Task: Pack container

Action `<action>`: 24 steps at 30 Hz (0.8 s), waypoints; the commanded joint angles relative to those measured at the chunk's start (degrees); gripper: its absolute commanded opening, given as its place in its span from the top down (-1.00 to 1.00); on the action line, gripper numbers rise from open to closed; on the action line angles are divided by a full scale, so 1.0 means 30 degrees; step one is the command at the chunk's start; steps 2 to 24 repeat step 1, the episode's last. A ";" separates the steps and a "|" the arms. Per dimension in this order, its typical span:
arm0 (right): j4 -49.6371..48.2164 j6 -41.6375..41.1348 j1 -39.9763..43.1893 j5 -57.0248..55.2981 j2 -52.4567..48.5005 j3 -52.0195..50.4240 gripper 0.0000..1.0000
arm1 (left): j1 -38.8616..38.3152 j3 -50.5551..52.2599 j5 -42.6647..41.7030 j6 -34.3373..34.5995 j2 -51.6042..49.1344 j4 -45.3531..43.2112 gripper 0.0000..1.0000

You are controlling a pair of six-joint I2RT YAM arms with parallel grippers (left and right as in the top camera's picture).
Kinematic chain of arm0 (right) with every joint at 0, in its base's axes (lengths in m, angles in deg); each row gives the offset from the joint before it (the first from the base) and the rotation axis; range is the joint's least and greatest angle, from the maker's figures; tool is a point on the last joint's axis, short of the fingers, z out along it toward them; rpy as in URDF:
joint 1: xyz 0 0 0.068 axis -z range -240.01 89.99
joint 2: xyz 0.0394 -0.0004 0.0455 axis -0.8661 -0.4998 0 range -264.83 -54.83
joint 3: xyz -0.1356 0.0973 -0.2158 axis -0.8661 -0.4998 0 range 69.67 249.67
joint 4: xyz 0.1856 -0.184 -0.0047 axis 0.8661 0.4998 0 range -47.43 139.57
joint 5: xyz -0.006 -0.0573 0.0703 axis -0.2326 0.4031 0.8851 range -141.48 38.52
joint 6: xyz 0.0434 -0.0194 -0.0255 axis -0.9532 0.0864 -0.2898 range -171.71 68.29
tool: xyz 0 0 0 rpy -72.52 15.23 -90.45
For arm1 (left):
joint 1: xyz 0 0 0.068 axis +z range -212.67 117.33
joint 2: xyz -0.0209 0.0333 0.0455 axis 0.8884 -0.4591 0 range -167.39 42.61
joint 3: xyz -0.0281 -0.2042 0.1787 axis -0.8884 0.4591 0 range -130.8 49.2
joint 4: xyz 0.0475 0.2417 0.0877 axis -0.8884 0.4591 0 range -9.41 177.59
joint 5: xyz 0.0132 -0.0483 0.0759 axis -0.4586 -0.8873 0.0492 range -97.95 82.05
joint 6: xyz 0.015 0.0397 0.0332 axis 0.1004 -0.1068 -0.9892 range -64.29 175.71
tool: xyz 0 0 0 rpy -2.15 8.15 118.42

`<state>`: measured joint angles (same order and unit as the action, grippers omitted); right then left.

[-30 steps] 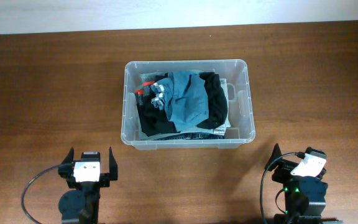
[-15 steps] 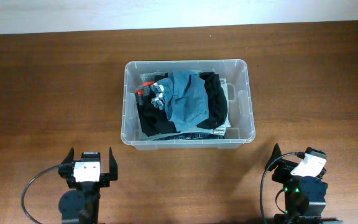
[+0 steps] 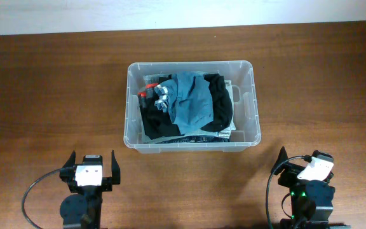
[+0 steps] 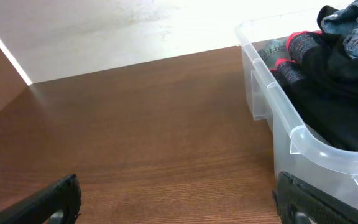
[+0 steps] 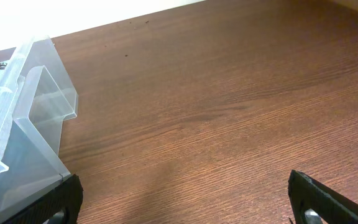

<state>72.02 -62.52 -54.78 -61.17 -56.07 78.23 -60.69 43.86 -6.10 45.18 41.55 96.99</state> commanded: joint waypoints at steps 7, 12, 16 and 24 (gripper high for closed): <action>0.0015 -0.0204 0.0138 0.0029 0.0058 -0.0138 -0.97 | -0.0073 0.0124 -0.0211 -0.0248 0.0146 -0.0124 -0.99; 0.0015 -0.0204 0.0138 0.0029 0.0058 -0.0138 -0.97 | -0.0073 0.0124 -0.0211 -0.0248 0.0146 -0.0124 -0.99; 0.0015 -0.0204 0.0138 0.0029 0.0058 -0.0138 -0.97 | -0.0073 0.0124 -0.0211 -0.0248 0.0146 -0.0124 -0.99; 0.0015 -0.0204 0.0138 0.0029 0.0058 -0.0138 -0.97 | -0.0073 0.0124 -0.0211 -0.0248 0.0146 -0.0124 -0.99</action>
